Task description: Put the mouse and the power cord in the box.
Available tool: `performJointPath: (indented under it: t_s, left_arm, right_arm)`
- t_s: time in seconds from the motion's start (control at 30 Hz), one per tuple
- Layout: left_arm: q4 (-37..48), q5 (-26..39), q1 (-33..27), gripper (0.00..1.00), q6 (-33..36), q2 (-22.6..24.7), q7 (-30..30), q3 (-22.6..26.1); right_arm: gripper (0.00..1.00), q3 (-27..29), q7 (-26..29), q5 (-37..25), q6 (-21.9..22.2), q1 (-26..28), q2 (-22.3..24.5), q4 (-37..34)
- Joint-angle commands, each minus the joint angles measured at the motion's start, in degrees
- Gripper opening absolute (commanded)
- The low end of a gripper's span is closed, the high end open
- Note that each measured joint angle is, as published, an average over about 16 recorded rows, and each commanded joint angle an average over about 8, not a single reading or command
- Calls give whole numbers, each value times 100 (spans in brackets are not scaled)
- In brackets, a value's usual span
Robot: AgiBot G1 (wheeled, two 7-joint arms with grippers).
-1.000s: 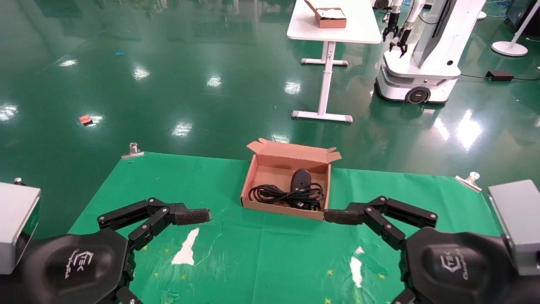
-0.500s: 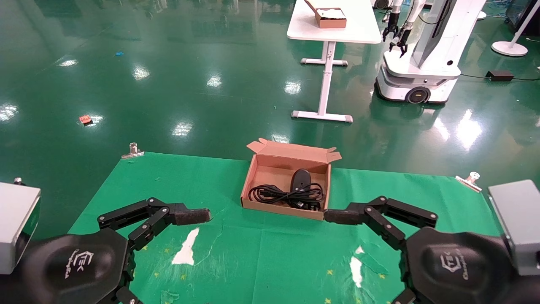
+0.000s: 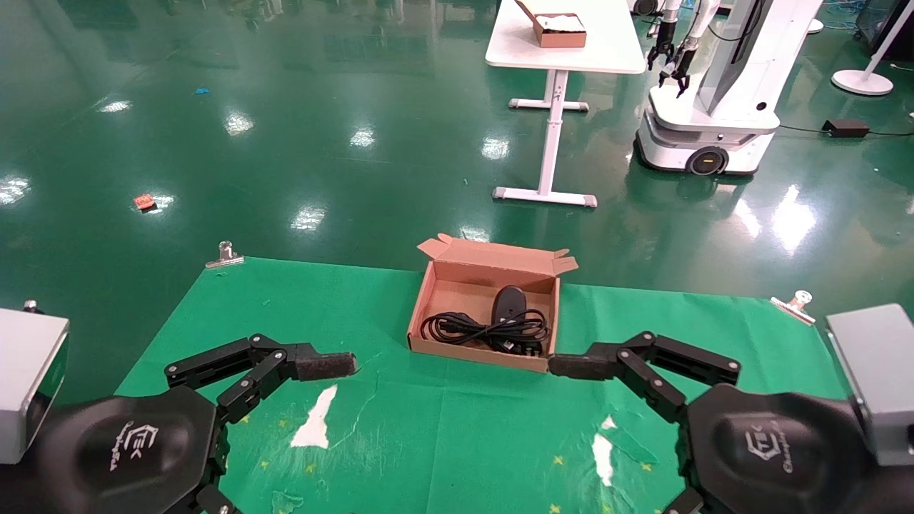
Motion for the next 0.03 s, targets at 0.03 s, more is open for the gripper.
performJointPath:
  t_s: [0.03]
  left_arm:
    - [0, 0, 0, 100, 0, 0, 0, 0]
  right_arm:
    - [100, 0, 0, 0, 0, 0, 0, 0]
